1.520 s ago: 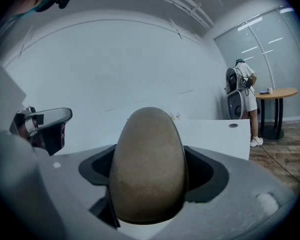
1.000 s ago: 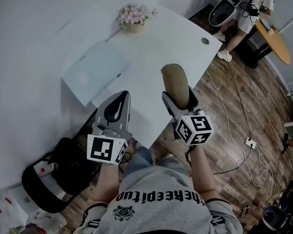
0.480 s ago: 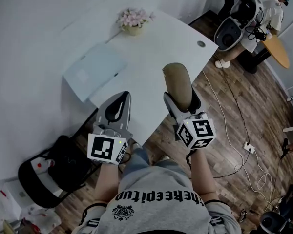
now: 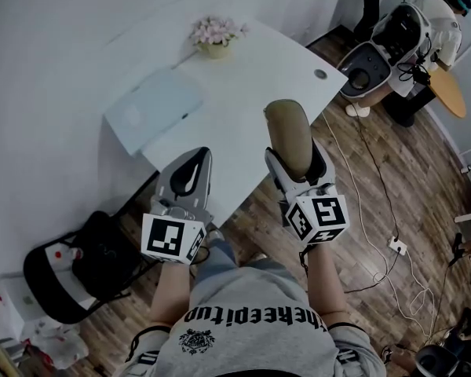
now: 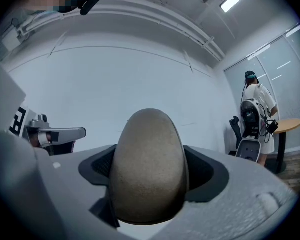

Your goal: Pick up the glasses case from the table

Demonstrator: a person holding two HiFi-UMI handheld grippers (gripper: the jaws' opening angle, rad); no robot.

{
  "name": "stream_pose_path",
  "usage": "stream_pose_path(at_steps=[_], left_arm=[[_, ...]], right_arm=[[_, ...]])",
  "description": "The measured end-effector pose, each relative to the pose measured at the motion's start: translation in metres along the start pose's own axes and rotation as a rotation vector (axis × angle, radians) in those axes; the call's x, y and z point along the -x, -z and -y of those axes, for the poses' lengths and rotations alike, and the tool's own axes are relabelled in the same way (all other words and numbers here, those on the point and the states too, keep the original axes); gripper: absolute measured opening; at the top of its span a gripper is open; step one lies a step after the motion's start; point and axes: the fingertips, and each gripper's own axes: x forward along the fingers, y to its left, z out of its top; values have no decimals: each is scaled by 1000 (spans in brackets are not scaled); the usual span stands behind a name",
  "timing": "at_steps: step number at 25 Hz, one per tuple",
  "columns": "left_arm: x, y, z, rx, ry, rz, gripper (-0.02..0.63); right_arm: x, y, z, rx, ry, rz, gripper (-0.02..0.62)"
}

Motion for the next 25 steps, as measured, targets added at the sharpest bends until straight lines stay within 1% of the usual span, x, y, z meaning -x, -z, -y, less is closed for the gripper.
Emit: stream_pose_path(at_steps=[8, 25], left_arm=[[7, -6, 19, -7, -17, 10, 18], [13, -8, 39, -18, -43, 13, 18]], right_arm=[[19, -16, 0, 53, -16, 39, 391], [39, -28, 6, 92, -35, 78, 391]])
